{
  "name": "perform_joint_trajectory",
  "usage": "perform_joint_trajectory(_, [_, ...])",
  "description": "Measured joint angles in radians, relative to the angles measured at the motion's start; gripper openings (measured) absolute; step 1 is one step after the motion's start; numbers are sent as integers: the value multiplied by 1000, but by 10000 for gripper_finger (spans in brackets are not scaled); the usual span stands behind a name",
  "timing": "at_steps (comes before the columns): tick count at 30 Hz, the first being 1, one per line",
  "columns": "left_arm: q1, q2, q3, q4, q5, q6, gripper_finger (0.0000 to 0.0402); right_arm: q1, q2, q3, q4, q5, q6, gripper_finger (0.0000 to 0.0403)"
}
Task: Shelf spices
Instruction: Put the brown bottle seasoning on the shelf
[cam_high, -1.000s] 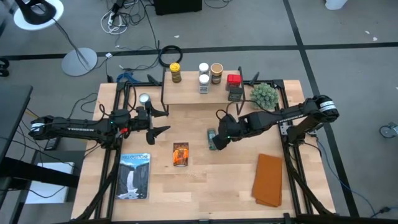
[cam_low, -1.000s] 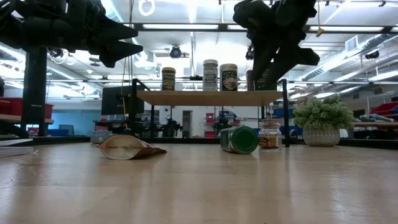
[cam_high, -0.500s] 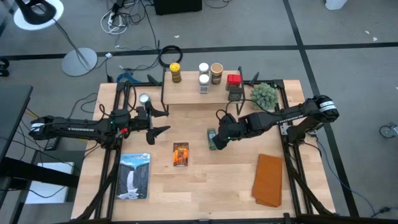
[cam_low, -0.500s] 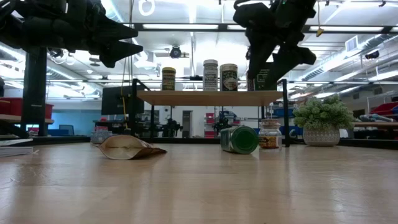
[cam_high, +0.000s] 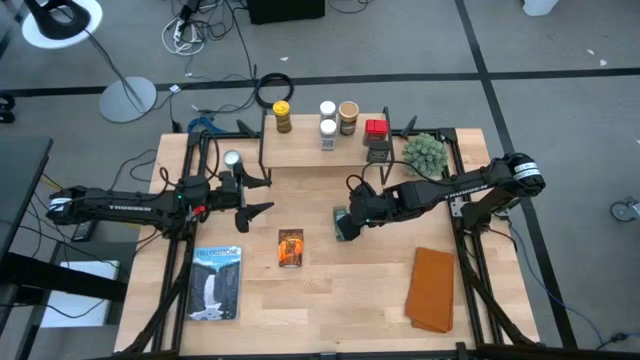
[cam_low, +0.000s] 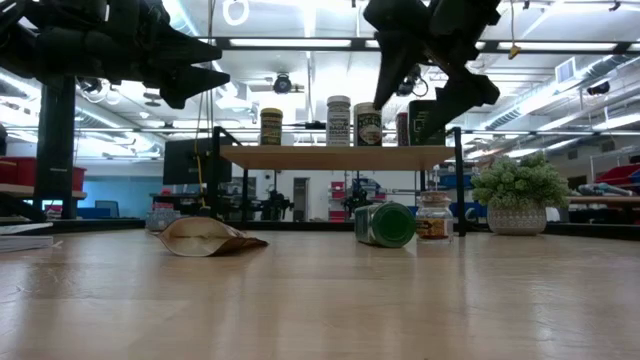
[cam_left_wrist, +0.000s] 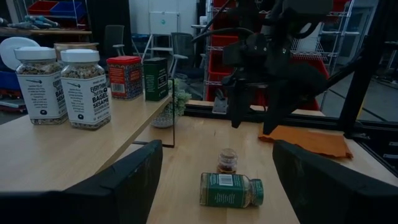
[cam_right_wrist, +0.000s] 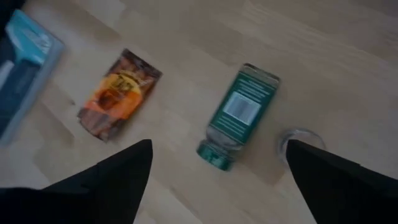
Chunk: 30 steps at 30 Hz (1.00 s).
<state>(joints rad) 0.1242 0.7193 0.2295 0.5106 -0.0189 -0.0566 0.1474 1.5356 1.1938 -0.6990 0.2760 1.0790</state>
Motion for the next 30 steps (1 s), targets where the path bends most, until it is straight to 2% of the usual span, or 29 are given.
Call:
perform_joint_trajectory(5, [0, 0, 0, 0, 0, 0, 309, -10, 0, 0, 7, 1, 3, 373])
perform_joint_trajectory(15, [0, 0, 0, 0, 0, 0, 309, -103, 2, 0, -168, -109, 100, 368])
perform_joint_trajectory(25, [0, 0, 0, -6, 0, 0, 309, -155, 168, 0, -136, -223, -31, 365])
perform_joint_trajectory(30, [0, 0, 0, -7, 0, 0, 309, -165, 236, 0, -131, -240, -52, 344])
